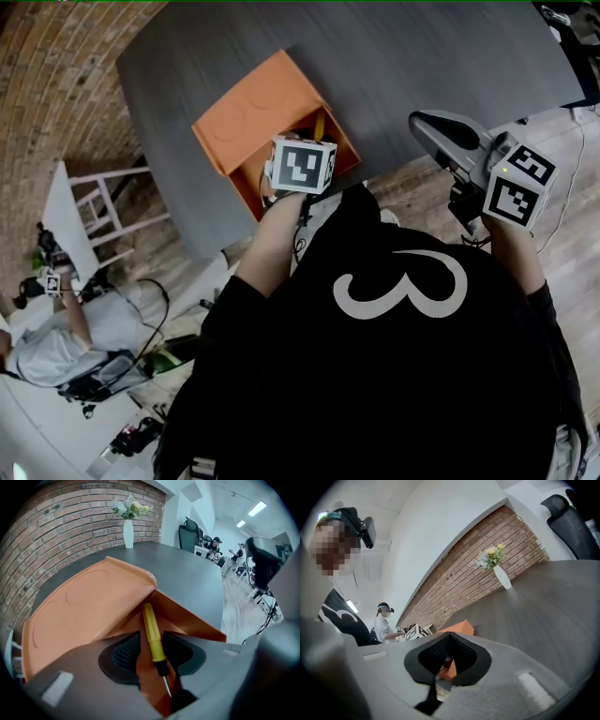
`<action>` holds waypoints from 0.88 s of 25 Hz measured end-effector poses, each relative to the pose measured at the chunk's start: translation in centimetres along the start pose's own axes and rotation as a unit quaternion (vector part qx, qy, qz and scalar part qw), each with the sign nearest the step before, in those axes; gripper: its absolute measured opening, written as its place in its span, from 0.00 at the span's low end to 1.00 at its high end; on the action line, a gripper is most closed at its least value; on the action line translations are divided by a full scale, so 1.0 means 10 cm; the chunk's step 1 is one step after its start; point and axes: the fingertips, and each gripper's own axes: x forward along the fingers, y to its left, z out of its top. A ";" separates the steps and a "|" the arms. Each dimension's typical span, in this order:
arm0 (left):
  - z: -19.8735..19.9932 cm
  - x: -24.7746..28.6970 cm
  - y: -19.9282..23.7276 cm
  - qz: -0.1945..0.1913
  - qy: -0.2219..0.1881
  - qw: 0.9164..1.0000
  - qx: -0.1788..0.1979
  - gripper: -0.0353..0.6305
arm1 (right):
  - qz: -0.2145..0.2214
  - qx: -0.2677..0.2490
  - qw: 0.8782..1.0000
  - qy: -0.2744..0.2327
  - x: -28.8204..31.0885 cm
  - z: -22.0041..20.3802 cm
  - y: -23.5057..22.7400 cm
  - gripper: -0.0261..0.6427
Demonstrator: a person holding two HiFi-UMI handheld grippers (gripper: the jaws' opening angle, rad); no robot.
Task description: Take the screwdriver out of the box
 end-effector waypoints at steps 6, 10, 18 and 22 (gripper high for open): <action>0.00 0.01 -0.01 0.001 0.002 1.000 0.003 0.29 | 0.001 -0.004 1.000 0.005 0.00 -0.01 0.00 0.04; 0.00 0.01 -0.01 0.005 0.000 1.000 0.000 0.22 | -0.002 -0.001 1.000 0.009 0.01 -0.04 -0.01 0.04; -0.19 -0.02 -0.08 0.002 -0.002 1.000 -0.010 0.20 | -0.003 0.000 1.000 0.002 -0.11 -0.28 0.11 0.04; -0.26 -0.03 -0.12 0.001 -0.004 1.000 -0.011 0.20 | -0.002 0.003 1.000 -0.002 -0.14 -0.34 0.14 0.04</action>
